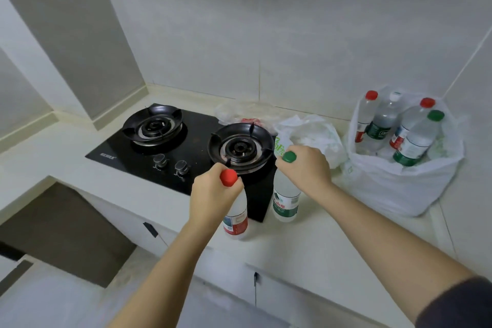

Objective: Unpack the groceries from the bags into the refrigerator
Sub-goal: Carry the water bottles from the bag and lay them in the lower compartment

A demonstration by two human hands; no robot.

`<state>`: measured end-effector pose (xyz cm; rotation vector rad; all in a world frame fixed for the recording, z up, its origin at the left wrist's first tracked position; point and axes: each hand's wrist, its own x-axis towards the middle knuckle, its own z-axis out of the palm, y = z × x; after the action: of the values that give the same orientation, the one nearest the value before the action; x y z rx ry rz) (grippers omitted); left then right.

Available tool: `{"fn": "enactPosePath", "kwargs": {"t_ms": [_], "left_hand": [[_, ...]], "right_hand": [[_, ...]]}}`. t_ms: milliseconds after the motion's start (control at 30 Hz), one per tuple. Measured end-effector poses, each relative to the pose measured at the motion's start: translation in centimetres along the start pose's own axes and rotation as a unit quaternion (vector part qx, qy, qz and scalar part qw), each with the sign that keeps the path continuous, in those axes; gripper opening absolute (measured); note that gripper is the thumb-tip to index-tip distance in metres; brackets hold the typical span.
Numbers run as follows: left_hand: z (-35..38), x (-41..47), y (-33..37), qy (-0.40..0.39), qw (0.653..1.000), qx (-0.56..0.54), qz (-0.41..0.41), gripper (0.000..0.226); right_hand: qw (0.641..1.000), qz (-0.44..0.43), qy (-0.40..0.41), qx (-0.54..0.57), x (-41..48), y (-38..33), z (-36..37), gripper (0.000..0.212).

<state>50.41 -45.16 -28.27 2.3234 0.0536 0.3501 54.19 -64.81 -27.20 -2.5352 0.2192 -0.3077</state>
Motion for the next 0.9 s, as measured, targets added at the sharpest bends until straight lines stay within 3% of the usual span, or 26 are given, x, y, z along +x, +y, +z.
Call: {"fn": "enactPosePath", "kwargs": {"t_ms": [267,667,733,833,900], "left_hand": [[0.9,-0.6,-3.4,-0.006,1.000,-0.003,-0.010,0.016],[2.0,-0.5,-4.6,-0.008,0.999,-0.046,0.007,0.022],[2.0,-1.0,-5.1,-0.001,0.998,-0.059,0.018,0.029],[2.4,-2.9,-6.8,0.002,0.996,-0.090,-0.020,0.053],[3.2,-4.4,-8.4,0.004,0.991,-0.121,-0.062,0.067]], "right_hand": [[1.000,0.012,-0.005,0.015,-1.4,0.9,3.0,0.034],[0.998,0.008,0.053,0.017,-1.7,2.4,4.9,0.029],[0.996,0.007,0.069,0.063,-2.1,3.2,5.4,0.032],[0.974,-0.017,0.107,0.197,-4.2,5.0,6.8,0.057],[0.966,-0.015,0.116,0.230,-6.1,6.6,8.3,0.076]]}}
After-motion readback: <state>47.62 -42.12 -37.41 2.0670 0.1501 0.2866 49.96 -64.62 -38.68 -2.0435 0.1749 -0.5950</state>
